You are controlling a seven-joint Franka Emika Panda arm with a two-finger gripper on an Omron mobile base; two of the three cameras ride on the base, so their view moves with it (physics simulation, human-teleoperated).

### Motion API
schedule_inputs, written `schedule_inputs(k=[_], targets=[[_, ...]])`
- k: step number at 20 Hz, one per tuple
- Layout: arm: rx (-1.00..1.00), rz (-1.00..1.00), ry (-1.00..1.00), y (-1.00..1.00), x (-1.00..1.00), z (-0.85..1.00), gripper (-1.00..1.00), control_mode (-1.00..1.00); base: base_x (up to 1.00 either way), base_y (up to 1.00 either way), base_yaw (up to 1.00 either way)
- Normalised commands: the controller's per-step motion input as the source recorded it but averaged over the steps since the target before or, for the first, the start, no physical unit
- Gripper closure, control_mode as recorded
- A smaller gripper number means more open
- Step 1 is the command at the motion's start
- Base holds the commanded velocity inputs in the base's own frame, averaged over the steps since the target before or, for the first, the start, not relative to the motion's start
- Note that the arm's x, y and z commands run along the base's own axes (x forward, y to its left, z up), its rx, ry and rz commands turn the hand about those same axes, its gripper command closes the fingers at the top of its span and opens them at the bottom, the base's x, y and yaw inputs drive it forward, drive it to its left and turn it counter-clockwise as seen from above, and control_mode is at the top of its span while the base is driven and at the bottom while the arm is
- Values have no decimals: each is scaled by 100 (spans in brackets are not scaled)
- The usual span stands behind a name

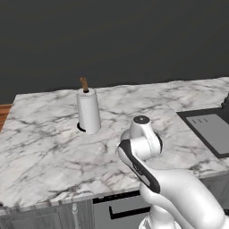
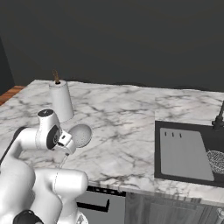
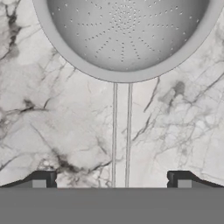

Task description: Pick the strainer and strainer and place them in the sink. Then turn on the water.

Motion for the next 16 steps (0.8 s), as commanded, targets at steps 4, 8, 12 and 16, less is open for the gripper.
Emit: schedule_inputs(k=[4, 8, 12, 16], targets=[[0, 0, 0, -1, 0, -27, -100, -100, 0, 0, 0], [0, 0, 0, 0, 0, -24, -100, -100, 0, 0, 0], [0, 0, 0, -4, 0, -19, -100, -100, 0, 0, 0], [0, 0, 0, -17, 0, -14, -100, -100, 0, 0, 0]])
